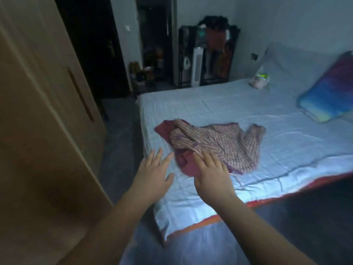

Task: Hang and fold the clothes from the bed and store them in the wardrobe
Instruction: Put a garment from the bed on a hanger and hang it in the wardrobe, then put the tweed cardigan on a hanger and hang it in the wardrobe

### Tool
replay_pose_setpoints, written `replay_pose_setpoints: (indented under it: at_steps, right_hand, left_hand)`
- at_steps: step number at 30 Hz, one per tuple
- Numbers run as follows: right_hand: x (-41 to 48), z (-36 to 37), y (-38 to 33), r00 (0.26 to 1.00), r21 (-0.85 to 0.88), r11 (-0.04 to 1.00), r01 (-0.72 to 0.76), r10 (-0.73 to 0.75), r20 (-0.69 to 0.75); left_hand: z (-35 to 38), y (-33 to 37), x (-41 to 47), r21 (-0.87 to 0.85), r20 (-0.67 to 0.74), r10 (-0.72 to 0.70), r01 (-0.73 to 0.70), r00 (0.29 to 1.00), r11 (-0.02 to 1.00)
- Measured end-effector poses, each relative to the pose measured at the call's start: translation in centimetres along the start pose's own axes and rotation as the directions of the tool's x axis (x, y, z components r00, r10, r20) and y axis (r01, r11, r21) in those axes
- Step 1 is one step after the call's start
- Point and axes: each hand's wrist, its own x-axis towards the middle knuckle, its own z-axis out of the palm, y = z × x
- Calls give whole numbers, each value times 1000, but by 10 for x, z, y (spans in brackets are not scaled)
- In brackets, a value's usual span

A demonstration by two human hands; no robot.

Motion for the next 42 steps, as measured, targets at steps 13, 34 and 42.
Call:
replay_pose_setpoints:
  at_steps: [13,34,42]
  right_hand:
    - [73,82,176,945,14,969,-246,236,225]
    - [209,231,404,676,-98,919,-381,350,649]
    - [229,312,499,581,10,968,-252,143,801]
  left_hand:
    - [132,69,188,-87,221,173,-157,960,984]
    - [310,117,411,-137,595,158,-94,788,986]
    - [391,150,420,-151,720,21,127,694,980]
